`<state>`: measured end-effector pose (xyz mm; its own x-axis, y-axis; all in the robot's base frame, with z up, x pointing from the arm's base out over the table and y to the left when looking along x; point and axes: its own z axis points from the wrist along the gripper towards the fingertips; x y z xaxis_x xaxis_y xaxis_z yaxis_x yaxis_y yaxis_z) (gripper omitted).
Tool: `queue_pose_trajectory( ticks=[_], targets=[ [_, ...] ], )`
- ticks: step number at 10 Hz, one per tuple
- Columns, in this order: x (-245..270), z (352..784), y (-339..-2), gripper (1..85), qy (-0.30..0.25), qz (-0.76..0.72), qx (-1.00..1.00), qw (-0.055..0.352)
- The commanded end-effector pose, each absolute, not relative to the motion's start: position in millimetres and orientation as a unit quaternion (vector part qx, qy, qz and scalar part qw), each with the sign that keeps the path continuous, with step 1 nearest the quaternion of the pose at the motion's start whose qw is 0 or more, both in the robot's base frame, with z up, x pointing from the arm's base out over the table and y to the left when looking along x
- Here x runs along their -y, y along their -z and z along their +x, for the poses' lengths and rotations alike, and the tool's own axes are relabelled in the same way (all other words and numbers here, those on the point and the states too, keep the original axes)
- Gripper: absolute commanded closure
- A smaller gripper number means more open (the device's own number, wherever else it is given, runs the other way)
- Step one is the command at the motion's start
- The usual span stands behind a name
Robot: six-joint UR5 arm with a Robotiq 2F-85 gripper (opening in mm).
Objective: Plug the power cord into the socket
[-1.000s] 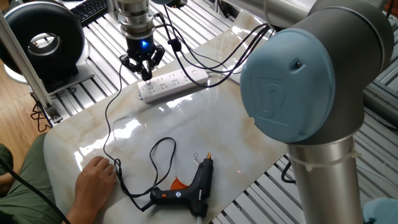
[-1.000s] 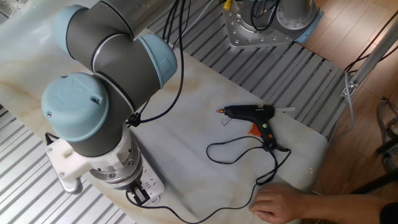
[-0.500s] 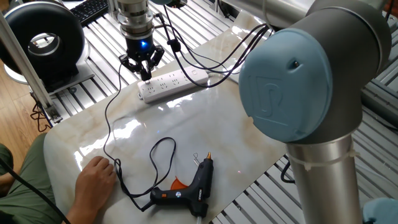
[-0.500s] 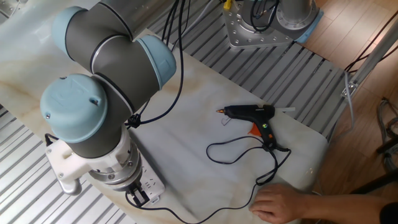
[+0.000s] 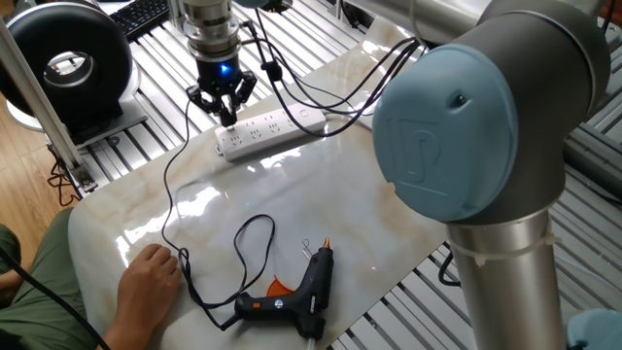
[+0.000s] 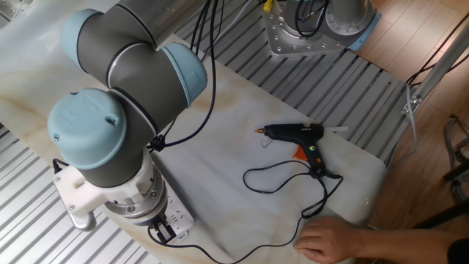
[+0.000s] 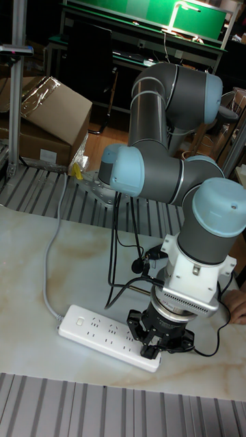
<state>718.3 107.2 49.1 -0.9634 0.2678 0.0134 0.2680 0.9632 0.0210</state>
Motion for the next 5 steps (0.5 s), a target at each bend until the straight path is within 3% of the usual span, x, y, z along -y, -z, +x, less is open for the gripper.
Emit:
queue_pose_trajectory(
  ticks=[1,5],
  targets=[
    [-107.5,719.4,-48.5,84.7,0.018,-0.134,0.991,0.003],
    [-106.0,719.5,-43.1,84.7,0.023,-0.132,0.991,-0.002]
  ],
)
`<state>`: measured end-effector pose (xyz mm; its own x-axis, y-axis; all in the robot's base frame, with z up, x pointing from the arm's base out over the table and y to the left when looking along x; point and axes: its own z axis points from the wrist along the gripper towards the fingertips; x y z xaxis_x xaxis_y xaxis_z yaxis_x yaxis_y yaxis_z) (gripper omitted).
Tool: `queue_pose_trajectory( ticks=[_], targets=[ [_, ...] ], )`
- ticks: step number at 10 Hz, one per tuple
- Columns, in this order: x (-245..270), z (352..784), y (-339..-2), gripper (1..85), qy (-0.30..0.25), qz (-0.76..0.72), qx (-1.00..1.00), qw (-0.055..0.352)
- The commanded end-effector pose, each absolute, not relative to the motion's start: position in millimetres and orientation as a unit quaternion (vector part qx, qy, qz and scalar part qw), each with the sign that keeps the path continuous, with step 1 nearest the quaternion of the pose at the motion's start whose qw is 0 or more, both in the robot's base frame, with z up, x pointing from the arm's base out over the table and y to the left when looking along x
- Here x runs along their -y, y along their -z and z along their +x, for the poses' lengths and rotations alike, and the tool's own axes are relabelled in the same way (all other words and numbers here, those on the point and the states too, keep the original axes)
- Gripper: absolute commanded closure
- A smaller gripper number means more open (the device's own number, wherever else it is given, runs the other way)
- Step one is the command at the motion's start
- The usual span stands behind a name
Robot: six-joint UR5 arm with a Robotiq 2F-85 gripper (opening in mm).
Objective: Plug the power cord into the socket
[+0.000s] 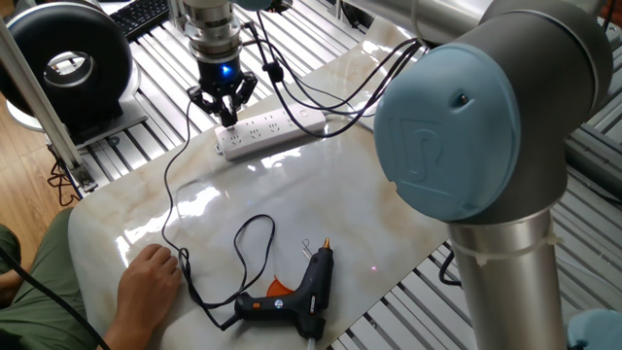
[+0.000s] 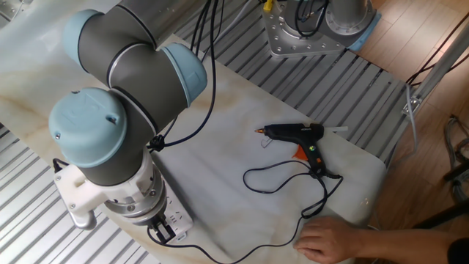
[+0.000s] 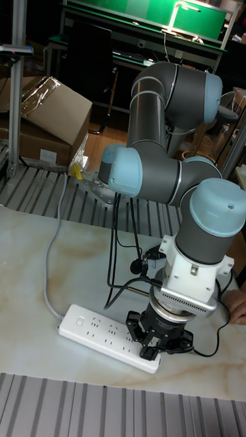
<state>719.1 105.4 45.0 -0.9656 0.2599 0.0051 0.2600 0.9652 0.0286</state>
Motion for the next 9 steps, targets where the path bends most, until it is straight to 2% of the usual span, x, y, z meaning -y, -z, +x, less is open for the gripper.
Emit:
queue_pose_trajectory(
  ticks=[1,9],
  targets=[
    [-105.9,719.3,-43.2,84.7,0.023,-0.131,0.991,-0.002],
    [-103.3,720.4,-39.2,84.7,0.03,-0.126,0.992,-0.011]
  ],
)
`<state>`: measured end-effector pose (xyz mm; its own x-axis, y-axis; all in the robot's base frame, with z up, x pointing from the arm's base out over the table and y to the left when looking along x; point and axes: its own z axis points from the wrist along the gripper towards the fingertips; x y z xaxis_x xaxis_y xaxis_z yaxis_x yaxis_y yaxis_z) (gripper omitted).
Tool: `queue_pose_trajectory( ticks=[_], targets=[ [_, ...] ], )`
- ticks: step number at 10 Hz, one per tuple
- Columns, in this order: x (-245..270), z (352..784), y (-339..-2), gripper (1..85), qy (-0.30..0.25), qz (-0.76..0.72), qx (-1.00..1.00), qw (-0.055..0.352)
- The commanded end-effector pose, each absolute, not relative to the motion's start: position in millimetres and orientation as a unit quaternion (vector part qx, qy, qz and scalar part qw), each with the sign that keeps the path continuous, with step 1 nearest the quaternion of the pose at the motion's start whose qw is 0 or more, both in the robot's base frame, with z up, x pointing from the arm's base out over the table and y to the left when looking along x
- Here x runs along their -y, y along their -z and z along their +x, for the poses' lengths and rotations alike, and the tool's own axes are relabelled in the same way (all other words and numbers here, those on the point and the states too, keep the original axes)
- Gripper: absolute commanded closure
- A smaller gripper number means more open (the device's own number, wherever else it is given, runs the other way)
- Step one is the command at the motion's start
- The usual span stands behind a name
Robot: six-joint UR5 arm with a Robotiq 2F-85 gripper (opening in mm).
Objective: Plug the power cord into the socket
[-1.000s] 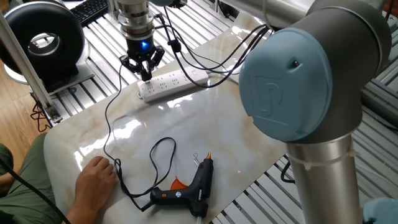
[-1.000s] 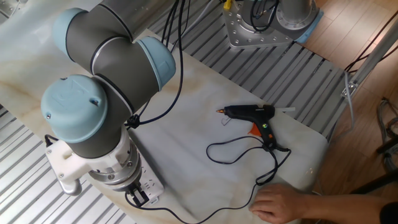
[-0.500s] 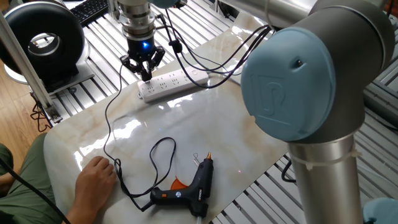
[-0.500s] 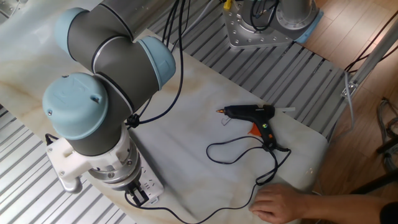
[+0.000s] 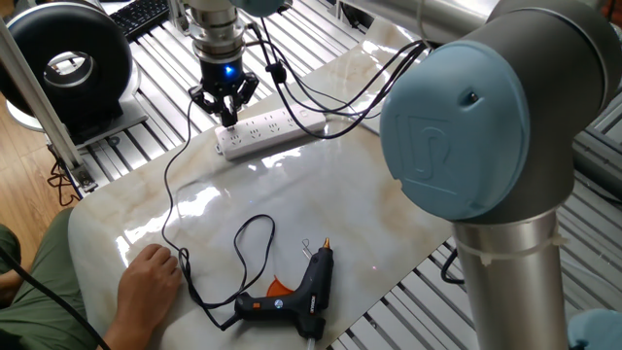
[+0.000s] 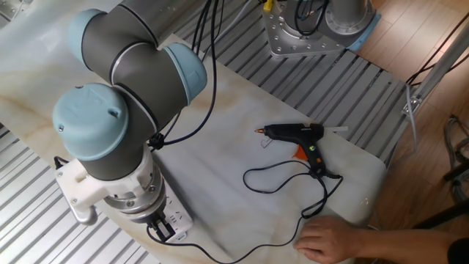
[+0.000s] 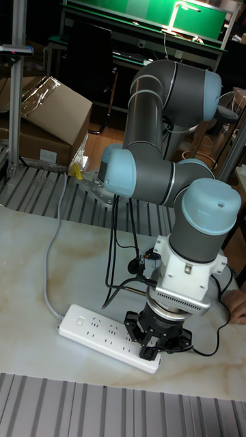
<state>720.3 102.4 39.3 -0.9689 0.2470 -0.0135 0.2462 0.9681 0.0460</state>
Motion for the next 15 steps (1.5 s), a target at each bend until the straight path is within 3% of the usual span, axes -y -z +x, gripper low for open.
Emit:
queue_pose_trajectory(
  ticks=[1,10,15],
  targets=[
    [-103,720,-39,84.7,-0.031,0.126,-0.991,0.012],
    [-103,706,-52,84.7,-0.023,0.124,-0.992,-0.001],
    [-105,710,-40,84.7,-0.032,0.125,-0.991,0.015]
  ],
)
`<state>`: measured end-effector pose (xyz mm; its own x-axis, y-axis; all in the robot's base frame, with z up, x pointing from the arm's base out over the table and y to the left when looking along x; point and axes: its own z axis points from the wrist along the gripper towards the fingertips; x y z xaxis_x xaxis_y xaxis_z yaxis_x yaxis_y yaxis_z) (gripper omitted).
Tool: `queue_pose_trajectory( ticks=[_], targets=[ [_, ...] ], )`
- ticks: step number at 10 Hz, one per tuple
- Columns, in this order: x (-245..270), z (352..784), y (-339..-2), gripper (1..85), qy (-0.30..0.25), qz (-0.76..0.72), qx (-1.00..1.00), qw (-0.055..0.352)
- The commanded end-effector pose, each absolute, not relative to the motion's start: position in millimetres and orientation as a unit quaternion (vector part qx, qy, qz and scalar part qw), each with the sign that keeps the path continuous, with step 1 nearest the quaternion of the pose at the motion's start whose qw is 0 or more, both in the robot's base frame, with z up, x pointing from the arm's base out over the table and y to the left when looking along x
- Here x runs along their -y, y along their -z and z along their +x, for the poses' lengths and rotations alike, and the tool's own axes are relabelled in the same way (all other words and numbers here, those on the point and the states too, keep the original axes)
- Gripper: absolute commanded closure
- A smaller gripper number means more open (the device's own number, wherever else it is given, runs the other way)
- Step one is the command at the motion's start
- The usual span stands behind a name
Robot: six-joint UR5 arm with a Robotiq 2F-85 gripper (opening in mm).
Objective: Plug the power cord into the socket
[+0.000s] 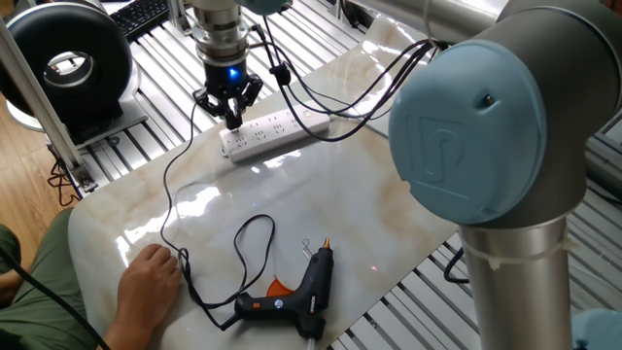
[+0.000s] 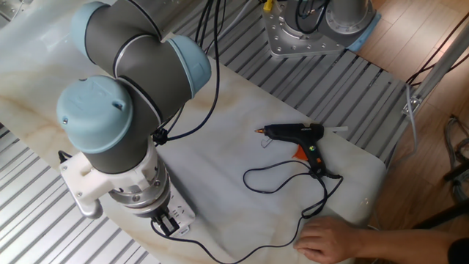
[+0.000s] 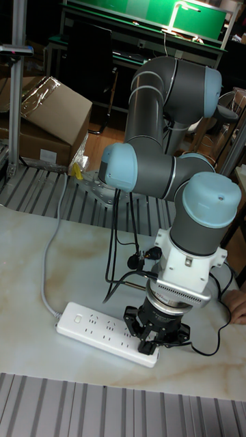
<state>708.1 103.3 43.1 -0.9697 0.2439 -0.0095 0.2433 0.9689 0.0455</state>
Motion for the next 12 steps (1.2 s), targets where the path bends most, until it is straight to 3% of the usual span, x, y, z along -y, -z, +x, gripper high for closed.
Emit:
queue_pose_trajectory(
  ticks=[1,8,12],
  targets=[
    [-105,711,-38,84.7,-0.03,0.126,-0.991,0.016],
    [-104,714,-32,84.7,-0.041,0.121,-0.991,0.031],
    [-107,698,-55,84.7,-0.034,0.122,-0.992,-0.003]
  ],
)
